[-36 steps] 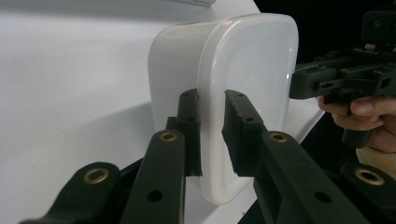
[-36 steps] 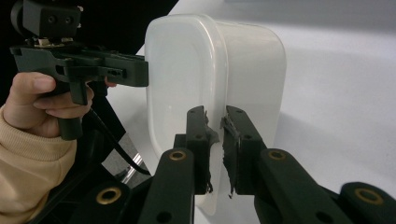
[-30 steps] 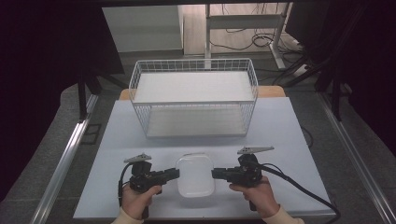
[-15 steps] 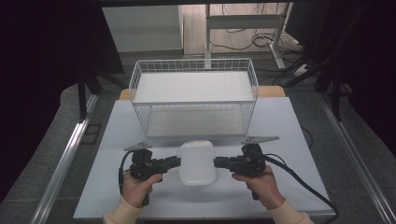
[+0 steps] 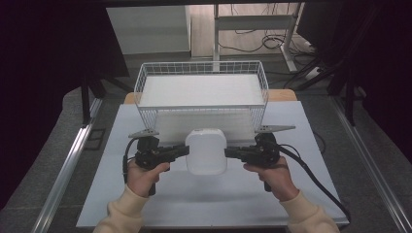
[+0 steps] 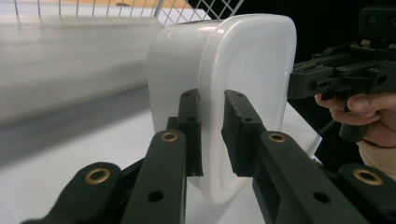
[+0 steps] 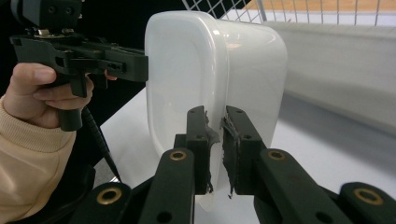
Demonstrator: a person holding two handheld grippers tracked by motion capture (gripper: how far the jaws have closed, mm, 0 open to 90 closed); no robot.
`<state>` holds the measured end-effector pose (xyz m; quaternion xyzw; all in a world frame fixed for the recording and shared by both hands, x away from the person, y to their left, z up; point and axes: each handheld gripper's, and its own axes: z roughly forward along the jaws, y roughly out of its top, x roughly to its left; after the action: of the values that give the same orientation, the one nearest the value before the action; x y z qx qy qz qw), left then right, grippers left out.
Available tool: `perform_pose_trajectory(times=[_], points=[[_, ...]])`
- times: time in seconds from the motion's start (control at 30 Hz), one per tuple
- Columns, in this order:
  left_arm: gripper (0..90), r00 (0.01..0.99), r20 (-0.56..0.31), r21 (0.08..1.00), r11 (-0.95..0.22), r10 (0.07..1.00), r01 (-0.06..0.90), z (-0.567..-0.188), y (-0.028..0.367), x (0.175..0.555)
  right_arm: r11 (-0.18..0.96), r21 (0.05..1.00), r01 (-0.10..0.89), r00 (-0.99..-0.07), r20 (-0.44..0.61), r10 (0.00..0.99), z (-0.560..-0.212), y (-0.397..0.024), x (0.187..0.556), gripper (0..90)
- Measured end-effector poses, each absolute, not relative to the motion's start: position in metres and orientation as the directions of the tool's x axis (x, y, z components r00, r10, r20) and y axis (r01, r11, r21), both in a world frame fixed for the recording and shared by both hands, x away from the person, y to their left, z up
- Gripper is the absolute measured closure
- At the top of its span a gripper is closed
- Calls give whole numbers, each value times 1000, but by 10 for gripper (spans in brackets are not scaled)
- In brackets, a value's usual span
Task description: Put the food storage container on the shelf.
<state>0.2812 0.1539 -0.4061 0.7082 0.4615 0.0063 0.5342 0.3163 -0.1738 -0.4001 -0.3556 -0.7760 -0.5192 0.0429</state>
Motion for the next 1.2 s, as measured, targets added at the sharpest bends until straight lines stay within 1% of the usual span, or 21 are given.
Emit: perform_pose_trajectory(times=[0.57,1.2], points=[[784,611,-425,804,-31,668,594,-354,153,314,195,814,546,-765,390,512,-353,-174,345,804],[785,623,-408,819,-34,668,573,-316,154,337,183,834,520,-772,367,519,-316,-173,367,803]])
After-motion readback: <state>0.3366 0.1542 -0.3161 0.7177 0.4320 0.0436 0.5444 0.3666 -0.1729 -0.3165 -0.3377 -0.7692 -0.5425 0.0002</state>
